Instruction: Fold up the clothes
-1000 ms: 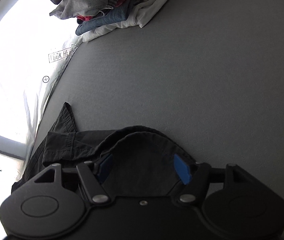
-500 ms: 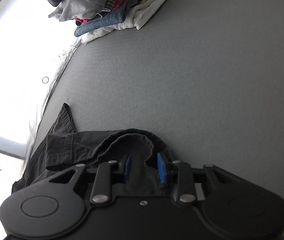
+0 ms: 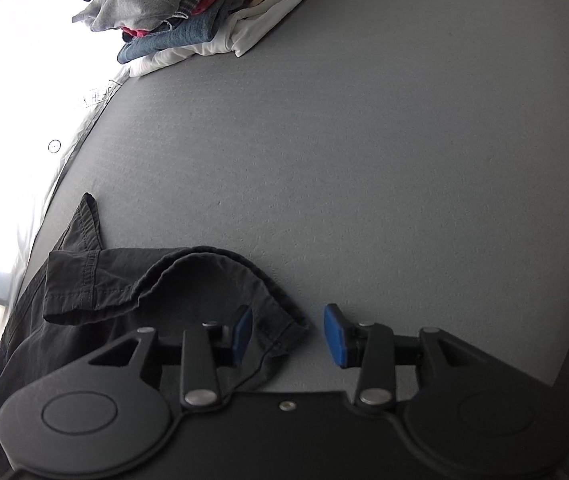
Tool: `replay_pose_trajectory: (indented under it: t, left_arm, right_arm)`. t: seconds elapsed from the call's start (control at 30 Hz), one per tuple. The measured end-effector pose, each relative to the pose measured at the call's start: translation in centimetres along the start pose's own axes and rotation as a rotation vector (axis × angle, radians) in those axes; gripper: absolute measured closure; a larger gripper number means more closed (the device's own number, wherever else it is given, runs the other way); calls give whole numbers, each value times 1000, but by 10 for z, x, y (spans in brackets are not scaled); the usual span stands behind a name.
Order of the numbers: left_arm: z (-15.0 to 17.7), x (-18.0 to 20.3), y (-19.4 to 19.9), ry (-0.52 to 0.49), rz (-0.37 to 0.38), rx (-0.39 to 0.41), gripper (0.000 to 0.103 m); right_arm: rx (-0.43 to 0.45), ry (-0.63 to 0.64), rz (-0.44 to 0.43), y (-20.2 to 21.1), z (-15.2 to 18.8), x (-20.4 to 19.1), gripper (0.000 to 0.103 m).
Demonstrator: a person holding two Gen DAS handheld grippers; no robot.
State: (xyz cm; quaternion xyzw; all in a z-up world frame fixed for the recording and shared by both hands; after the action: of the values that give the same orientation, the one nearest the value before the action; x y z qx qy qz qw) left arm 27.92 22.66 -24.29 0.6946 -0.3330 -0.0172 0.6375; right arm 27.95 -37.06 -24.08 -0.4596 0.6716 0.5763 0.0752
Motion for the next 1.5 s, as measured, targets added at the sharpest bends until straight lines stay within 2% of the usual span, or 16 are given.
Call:
replay_pose_trajectory:
  t: [0.1, 0.17, 0.23, 0.3, 0.33, 0.37, 0.47, 0.63, 0.83, 0.9, 0.97, 1.17, 1.27, 1.33, 1.5]
  left_arm:
    - [0, 6, -1, -24, 17, 4, 52]
    - [0, 14, -1, -58, 13, 10, 41]
    - [2, 23, -1, -99, -17, 24, 41]
    - [4, 27, 1, -130, -47, 42, 45]
    - [4, 27, 3, -146, -62, 48, 73]
    - [3, 27, 4, -161, -58, 47, 84]
    - [2, 25, 19, -141, -16, 87, 85]
    - [-3, 37, 77, -211, -17, 284, 87]
    - [-32, 19, 163, -83, 45, 496, 88]
    - [-35, 11, 190, -93, -8, 587, 88]
    - [-32, -6, 209, -93, -47, 619, 88]
    - [-6, -68, 219, 29, -138, 565, 88]
    - [0, -82, 230, 106, -124, 549, 88]
    - [4, -86, 240, 142, -108, 549, 88]
    - [4, -62, 269, 50, -118, 665, 88]
  right_arm:
    - [-6, 1, -32, -4, 0, -2, 52]
    - [-7, 4, -65, -7, 2, -7, 53]
    - [4, 14, -56, -11, 3, -10, 50]
    - [15, 18, -56, -11, 3, -11, 52]
    - [23, 2, -79, -10, 1, -10, 85]
    - [32, -27, -119, -8, -1, -8, 82]
    - [107, -55, -227, 9, -13, -11, 83]
    - [280, 7, -358, 59, -49, -28, 83]
    - [472, 12, -445, 120, -97, -31, 84]
    - [521, 21, -442, 134, -109, -26, 84]
    - [546, 30, -404, 145, -122, -13, 84]
    - [516, -10, -301, 146, -122, 28, 84]
    - [493, -40, -287, 144, -128, 36, 84]
    - [491, -26, -297, 146, -136, 29, 84]
    - [540, 96, -342, 161, -159, -11, 84]
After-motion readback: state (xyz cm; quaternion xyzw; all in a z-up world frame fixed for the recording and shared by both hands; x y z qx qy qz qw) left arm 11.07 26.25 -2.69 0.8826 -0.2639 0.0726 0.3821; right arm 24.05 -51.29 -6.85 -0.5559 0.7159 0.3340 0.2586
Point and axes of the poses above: each gripper's, at about its wrist camera, not at the fingertips, and y roughly against the way its jaws point, x to its right, z to its underside, the point moved 2 cm from there along -y, roughly the way its jaws point, and after that the axes turned 14 degrees about -z, right-handed, at the moved point
